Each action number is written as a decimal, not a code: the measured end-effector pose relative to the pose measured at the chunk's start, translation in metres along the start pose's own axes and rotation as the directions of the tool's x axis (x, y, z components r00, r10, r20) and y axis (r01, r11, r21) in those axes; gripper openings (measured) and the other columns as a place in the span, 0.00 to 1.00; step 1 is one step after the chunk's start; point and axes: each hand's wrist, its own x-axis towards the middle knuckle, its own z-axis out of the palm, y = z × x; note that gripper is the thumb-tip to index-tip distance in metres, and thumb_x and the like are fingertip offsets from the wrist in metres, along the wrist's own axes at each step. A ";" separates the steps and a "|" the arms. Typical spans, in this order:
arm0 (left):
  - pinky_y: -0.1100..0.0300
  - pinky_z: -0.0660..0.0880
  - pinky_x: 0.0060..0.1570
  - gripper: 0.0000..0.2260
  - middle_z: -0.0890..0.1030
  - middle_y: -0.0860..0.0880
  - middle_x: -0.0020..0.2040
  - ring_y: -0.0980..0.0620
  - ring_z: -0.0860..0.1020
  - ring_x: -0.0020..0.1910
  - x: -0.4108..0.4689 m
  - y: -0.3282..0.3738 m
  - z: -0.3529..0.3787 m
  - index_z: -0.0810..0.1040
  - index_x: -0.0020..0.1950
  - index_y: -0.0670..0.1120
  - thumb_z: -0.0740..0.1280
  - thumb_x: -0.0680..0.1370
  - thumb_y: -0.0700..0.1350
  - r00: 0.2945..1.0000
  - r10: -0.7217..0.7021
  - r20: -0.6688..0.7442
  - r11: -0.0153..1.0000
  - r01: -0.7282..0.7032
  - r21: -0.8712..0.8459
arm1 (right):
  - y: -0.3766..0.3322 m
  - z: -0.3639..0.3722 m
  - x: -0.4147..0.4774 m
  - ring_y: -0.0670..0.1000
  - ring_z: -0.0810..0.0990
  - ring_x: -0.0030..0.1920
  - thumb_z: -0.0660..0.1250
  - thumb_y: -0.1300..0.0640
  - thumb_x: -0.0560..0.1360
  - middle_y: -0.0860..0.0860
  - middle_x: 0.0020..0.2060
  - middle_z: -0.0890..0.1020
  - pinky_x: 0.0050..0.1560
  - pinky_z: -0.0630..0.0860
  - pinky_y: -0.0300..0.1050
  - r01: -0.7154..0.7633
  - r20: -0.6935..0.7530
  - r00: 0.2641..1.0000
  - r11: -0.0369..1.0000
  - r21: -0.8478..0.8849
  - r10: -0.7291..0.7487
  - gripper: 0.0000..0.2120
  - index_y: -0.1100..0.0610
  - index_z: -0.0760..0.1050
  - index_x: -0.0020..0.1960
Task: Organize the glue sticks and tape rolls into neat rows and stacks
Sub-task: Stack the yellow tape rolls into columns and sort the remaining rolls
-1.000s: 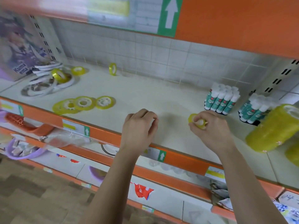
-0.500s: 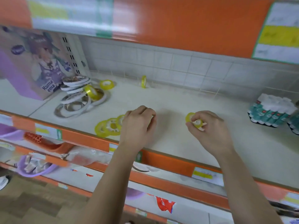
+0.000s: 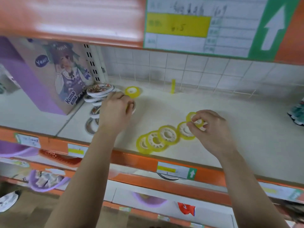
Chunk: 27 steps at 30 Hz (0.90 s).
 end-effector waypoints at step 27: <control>0.46 0.71 0.54 0.06 0.73 0.38 0.51 0.34 0.71 0.52 0.009 -0.017 0.005 0.83 0.44 0.37 0.74 0.71 0.39 0.995 -0.057 0.082 0.998 0.059 -0.020 | -0.008 0.004 -0.008 0.43 0.74 0.42 0.75 0.55 0.71 0.46 0.47 0.80 0.48 0.77 0.48 -0.030 -0.035 0.999 0.999 -0.017 0.030 0.05 0.54 0.80 0.42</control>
